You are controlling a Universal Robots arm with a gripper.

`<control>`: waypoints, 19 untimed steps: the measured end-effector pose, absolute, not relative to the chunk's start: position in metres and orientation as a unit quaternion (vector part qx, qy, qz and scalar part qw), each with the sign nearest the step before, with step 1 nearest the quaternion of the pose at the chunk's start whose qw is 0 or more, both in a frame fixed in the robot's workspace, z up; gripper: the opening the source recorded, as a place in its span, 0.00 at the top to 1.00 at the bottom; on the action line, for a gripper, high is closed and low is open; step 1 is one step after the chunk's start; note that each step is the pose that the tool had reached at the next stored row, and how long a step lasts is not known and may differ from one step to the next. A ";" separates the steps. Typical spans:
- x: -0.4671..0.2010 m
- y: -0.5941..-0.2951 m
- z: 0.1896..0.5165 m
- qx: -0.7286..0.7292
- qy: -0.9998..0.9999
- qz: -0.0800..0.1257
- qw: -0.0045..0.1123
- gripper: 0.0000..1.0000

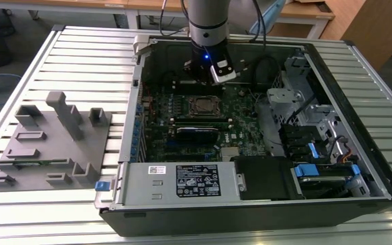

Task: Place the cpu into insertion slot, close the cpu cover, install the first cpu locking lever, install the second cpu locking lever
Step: 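Install the first cpu locking lever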

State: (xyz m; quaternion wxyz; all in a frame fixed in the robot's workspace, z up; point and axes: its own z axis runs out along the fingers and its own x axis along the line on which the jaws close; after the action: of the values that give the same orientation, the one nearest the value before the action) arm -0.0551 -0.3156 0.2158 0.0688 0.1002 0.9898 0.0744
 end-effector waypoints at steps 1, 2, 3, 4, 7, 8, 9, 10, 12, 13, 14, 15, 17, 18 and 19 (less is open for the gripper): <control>-0.055 -0.316 0.216 0.100 0.990 0.074 0.069 0.89; -0.055 -0.316 0.216 0.100 0.990 0.071 0.068 0.89; -0.055 -0.316 0.216 0.100 0.991 0.065 0.067 0.89; -0.055 -0.316 0.216 0.099 0.991 0.056 0.065 0.89; -0.055 -0.316 0.216 0.098 0.993 0.027 0.055 0.89; -0.055 -0.316 0.216 0.098 0.994 0.018 0.051 0.89; -0.055 -0.316 0.216 0.097 0.994 0.008 0.047 0.89; -0.055 -0.316 0.216 0.096 0.994 -0.001 0.044 0.89; -0.055 -0.316 0.216 0.089 0.995 -0.010 0.040 0.89; -0.055 -0.316 0.216 0.083 0.996 -0.011 0.038 0.89; -0.055 -0.316 0.215 0.076 0.996 -0.013 0.036 0.89; -0.055 -0.316 0.215 0.070 0.997 -0.014 0.034 0.89; -0.055 -0.316 0.215 0.057 0.998 -0.015 0.031 0.89; -0.055 -0.316 0.215 0.054 0.998 -0.017 0.030 0.89; -0.055 -0.316 0.215 0.052 0.998 -0.018 0.028 0.89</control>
State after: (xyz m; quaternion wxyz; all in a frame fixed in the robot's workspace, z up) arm -0.0551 -0.3163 0.2150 0.0282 0.0522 0.9981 -0.0178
